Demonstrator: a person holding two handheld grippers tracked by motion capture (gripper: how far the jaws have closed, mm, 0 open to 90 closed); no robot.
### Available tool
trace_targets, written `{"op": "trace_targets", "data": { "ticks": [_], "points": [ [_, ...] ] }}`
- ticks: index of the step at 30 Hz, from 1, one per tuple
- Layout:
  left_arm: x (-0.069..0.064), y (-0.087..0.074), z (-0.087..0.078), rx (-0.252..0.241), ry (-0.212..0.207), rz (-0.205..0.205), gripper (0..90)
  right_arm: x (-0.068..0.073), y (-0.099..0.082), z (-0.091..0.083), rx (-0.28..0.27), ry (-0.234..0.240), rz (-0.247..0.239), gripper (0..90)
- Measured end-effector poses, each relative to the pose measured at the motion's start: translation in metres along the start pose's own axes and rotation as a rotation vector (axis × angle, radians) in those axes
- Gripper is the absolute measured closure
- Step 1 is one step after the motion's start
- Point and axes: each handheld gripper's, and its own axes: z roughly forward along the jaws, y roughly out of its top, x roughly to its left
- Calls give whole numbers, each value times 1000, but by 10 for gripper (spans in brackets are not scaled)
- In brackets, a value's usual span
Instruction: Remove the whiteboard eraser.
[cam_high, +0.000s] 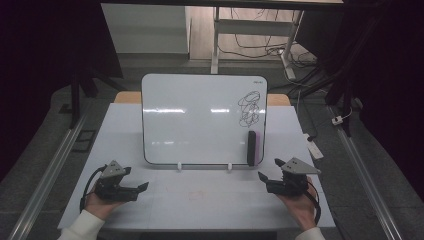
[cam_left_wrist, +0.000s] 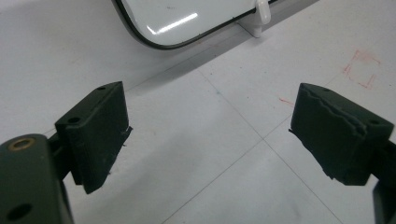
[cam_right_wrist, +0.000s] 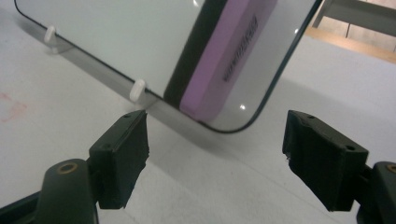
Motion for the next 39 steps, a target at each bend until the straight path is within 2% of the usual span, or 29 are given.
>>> {"op": "trace_targets", "data": {
  "ticks": [12,18,25,29,34,39],
  "points": [
    [-1,0,1,7,-1,5,120,15,25,14,-34,-47,13,274],
    [-1,0,1,8,-2,5,120,24,34,29,-33,-109,12,301],
    [-1,-1,2,11,-3,6,120,25,35,39,-42,-169,44,406],
    [-1,-1,2,11,-4,6,120,27,36,42,-38,-201,53,432],
    [-1,-1,2,13,-2,9,120,30,37,49,-17,-232,37,483],
    [0,-2,2,11,-6,7,120,33,38,50,-13,-246,44,535]
  ]
}}
